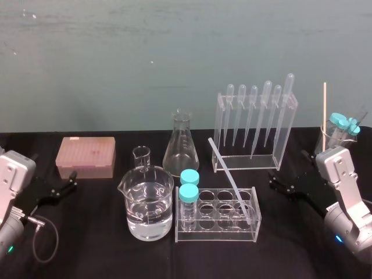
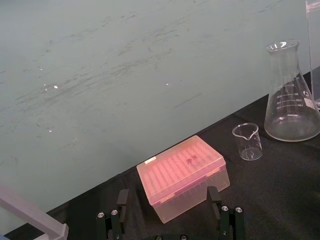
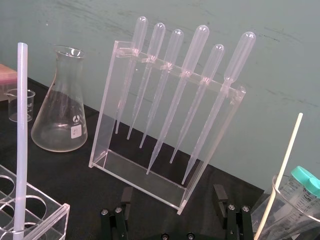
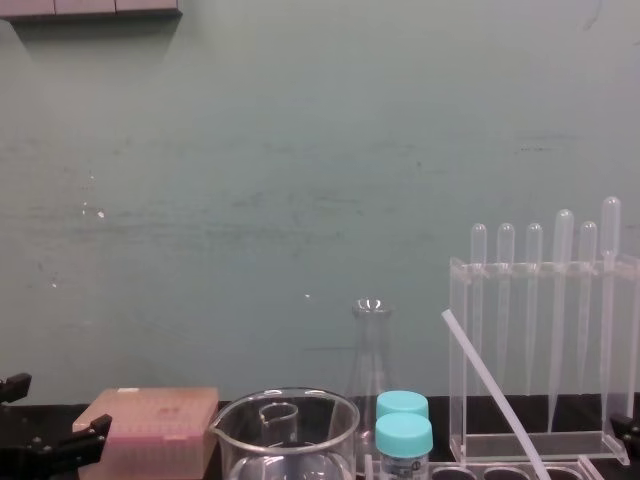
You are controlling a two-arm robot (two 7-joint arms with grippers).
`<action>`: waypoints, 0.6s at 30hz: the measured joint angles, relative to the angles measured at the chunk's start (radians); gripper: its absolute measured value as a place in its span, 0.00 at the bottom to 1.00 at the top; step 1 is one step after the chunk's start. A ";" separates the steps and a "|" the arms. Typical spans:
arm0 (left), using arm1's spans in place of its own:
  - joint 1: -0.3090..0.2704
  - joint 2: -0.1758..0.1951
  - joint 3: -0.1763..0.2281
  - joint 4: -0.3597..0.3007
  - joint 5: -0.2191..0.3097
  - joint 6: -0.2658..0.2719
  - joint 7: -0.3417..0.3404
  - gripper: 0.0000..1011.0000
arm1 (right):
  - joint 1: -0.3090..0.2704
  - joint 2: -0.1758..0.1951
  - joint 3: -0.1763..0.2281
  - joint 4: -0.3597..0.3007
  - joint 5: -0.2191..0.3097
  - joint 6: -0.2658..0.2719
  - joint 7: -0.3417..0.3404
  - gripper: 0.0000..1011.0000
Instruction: Pick up the stirring rod with one hand, then place it down.
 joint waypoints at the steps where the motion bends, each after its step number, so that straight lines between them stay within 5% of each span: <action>1: 0.000 0.000 0.000 0.000 0.000 0.000 0.000 0.99 | 0.000 0.000 0.000 0.000 0.000 0.000 0.000 0.99; 18: 0.000 0.000 0.000 0.000 0.000 0.000 0.000 0.99 | 0.000 0.000 0.000 0.000 0.000 0.000 0.000 0.99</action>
